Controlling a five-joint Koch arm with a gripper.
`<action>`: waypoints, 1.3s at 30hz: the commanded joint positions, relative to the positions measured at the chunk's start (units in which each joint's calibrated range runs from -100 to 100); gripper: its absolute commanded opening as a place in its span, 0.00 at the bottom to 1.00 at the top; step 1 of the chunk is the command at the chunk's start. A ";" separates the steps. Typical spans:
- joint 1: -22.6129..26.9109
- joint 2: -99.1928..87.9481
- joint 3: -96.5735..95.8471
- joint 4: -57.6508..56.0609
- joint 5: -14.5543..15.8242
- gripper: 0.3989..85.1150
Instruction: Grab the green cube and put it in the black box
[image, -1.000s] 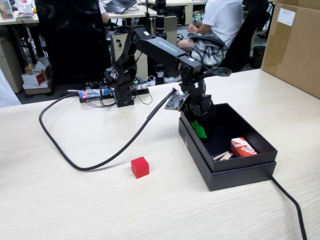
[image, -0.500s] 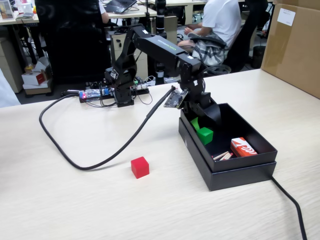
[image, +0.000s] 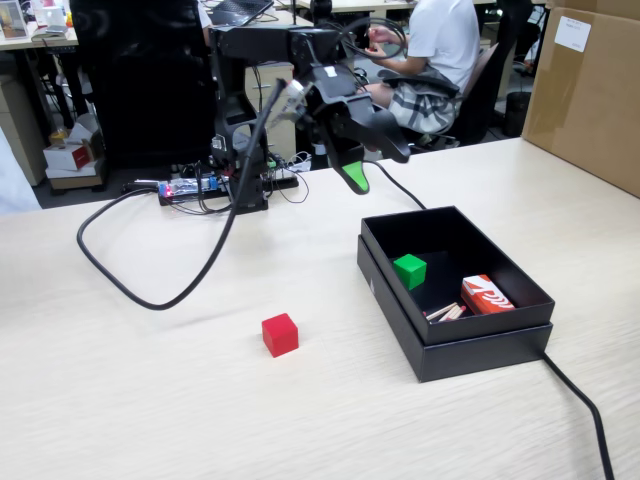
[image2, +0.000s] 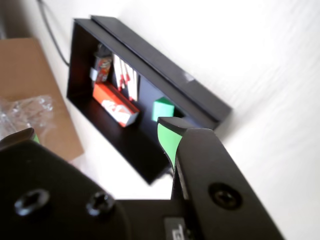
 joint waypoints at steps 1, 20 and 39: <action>-2.64 -14.96 -3.82 0.08 -1.03 0.56; -14.99 -47.55 -45.16 3.80 -0.44 0.61; -16.41 -47.90 -86.86 45.87 -4.54 0.61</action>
